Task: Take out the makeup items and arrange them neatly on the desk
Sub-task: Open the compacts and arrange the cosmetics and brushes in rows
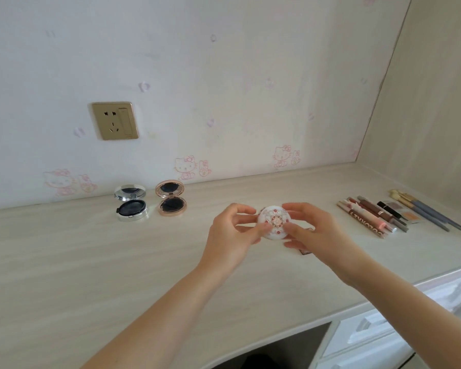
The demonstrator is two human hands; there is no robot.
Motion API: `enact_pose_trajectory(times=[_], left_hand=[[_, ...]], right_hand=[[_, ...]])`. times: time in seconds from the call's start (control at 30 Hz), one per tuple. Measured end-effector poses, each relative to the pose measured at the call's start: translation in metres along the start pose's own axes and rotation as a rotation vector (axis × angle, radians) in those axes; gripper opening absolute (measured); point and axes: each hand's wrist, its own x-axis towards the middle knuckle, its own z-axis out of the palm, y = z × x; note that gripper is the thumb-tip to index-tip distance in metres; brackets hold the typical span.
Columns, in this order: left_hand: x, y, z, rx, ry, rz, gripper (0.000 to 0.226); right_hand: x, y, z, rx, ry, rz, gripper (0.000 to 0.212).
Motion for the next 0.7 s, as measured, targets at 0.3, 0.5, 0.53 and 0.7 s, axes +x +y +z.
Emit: enact_pose_trajectory(times=[0.3, 0.5, 0.53, 0.7], left_hand=[[-0.025, -0.004, -0.072, -0.185, 0.087, -0.174, 0.025], [-0.044, -0.014, -0.104, -0.279, 0.131, -0.236, 0.025], [-0.046, -0.015, -0.109, -0.303, 0.136, -0.233, 0.026], [-0.054, -0.014, -0.123, -0.535, 0.117, -0.266, 0.019]], right_hand=[[0.000, -0.006, 0.072, -0.331, -0.211, -0.155, 0.062], [0.002, -0.008, 0.110, -0.394, -0.317, -0.229, 0.048], [0.003, -0.009, 0.115, -0.386, -0.333, -0.221, 0.048], [0.007, -0.011, 0.128, -0.275, -0.401, -0.188, 0.050]])
